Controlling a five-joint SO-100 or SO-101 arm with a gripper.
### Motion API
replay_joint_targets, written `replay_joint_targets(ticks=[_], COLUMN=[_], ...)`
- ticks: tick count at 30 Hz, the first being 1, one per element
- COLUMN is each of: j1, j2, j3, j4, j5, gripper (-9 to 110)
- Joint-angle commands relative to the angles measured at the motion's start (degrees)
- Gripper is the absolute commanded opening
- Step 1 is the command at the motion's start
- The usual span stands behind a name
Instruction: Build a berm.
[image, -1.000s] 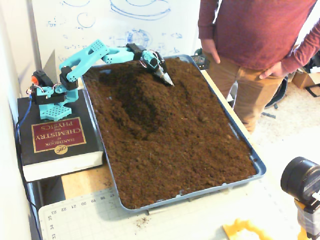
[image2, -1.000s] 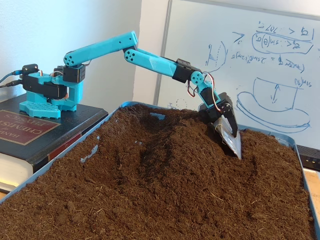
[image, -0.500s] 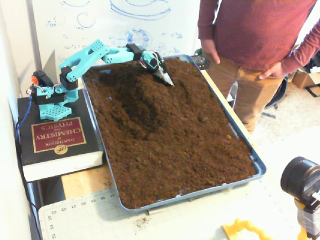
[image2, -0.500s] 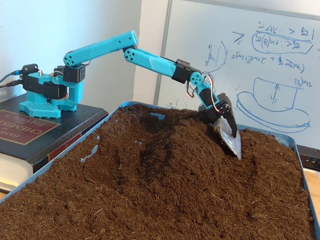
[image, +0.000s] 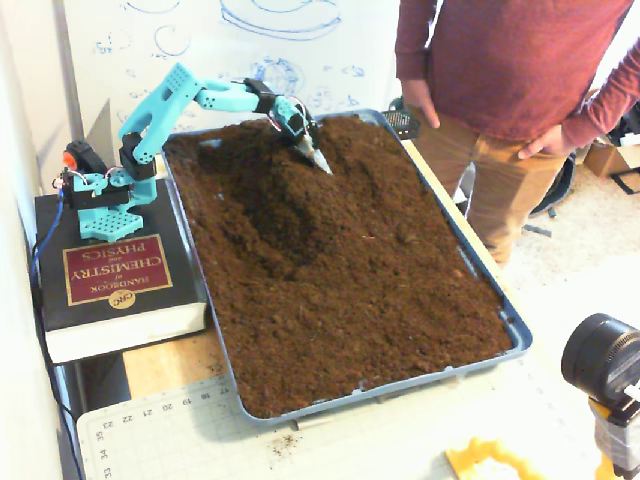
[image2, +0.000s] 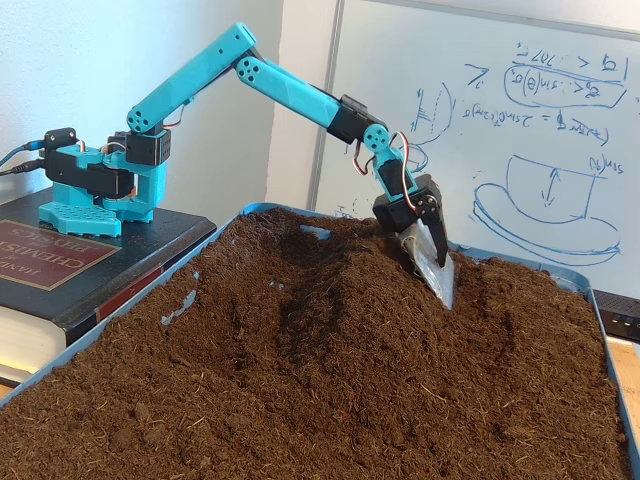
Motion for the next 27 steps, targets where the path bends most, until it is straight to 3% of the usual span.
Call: replay_joint_targets(ticks=[1, 20, 27], j1=[-0.18, -0.35, -0.44], j2=[7.21, 14.24, 15.73], j3=[2.99, 11.87, 8.35], j4=[0.88, 0.44, 0.18], j5=[-0.53, -0.44, 0.44], gripper=[0, 0, 0])
